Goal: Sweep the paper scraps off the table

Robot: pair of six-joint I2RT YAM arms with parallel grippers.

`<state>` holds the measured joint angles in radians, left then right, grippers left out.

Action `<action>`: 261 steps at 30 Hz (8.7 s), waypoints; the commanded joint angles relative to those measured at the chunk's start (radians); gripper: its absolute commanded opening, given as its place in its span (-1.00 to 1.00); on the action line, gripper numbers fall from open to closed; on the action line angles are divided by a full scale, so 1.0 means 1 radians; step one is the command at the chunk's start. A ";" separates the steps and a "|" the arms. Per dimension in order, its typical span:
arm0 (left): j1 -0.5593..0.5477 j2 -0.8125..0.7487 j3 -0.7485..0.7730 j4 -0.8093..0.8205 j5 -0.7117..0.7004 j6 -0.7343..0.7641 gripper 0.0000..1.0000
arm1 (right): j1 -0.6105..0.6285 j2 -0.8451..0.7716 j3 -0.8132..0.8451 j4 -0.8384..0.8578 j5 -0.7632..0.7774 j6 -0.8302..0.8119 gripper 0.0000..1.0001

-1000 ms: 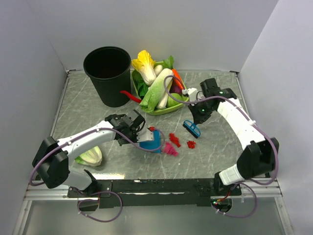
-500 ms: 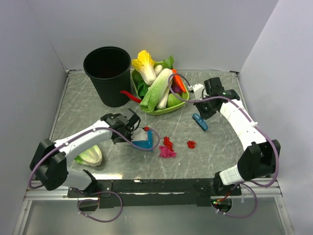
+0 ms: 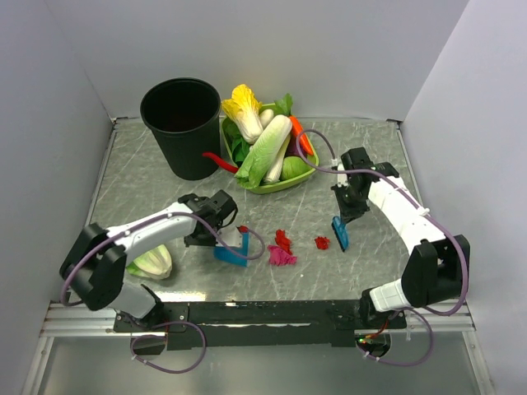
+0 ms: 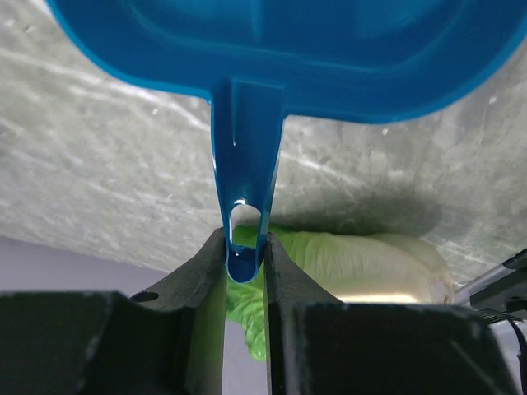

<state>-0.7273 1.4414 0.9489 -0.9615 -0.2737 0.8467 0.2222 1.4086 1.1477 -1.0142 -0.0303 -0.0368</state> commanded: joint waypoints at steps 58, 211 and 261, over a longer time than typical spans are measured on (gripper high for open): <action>-0.024 0.229 0.222 0.101 0.113 -0.204 -0.98 | 0.163 0.124 0.176 0.083 -0.060 0.001 -1.00; 0.496 -0.088 0.834 0.090 0.626 -0.120 -0.98 | -0.297 0.026 0.289 0.040 -0.367 0.017 -1.00; 0.035 -0.125 0.042 0.122 0.412 -0.141 0.49 | 0.097 -0.293 -0.219 -0.144 -0.294 -0.939 0.67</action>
<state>-0.7090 1.3453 0.9157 -0.8444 0.1150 0.7410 0.3119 1.1149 0.7593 -0.8734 -0.1051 -1.0115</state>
